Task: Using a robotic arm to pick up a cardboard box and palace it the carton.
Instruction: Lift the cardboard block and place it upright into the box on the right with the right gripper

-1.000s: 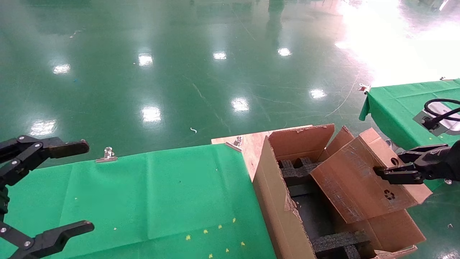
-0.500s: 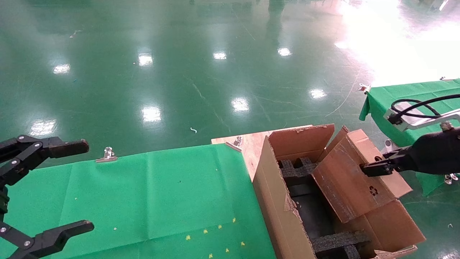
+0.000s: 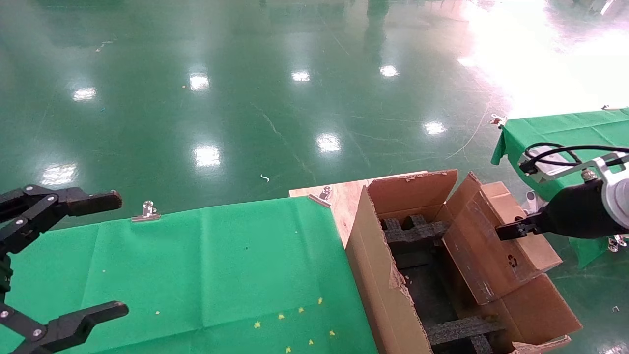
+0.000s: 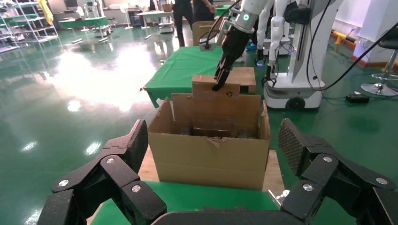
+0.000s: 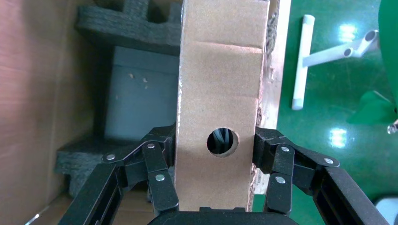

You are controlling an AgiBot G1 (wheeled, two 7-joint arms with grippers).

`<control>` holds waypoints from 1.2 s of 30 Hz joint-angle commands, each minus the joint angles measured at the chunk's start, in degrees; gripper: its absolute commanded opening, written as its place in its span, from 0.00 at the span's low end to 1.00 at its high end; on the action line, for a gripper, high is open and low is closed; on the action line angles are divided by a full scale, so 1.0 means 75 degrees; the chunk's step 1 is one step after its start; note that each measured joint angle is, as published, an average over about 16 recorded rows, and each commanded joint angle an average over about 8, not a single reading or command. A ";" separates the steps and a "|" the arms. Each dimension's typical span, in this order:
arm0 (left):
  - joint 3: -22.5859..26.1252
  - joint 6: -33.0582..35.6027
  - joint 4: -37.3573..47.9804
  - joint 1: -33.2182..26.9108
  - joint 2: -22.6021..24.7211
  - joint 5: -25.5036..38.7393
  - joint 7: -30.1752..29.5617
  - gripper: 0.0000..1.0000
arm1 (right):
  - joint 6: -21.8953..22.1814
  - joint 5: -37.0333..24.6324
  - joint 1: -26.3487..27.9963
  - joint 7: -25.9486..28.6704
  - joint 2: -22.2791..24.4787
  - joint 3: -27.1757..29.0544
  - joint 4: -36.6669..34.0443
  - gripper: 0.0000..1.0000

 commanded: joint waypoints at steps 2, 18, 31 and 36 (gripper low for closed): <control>0.0001 0.0000 0.0000 0.0000 0.0000 0.0000 0.0000 1.00 | 0.0136 -0.0133 -0.0118 0.0188 -0.0051 -0.0068 -0.0012 0.00; 0.0004 -0.0002 0.0000 -0.0001 -0.0002 -0.0003 0.0002 1.00 | 0.0755 -0.0563 -0.0773 0.1170 -0.0350 -0.0381 -0.0143 0.00; 0.0007 -0.0003 0.0000 -0.0002 -0.0003 -0.0005 0.0004 1.00 | 0.1486 -0.0352 -0.1452 0.1170 -0.0576 -0.0594 -0.0738 0.00; 0.0009 -0.0004 0.0000 -0.0002 -0.0003 -0.0006 0.0004 1.00 | 0.1770 -0.0183 -0.1698 0.0966 -0.0729 -0.0645 -0.1170 0.00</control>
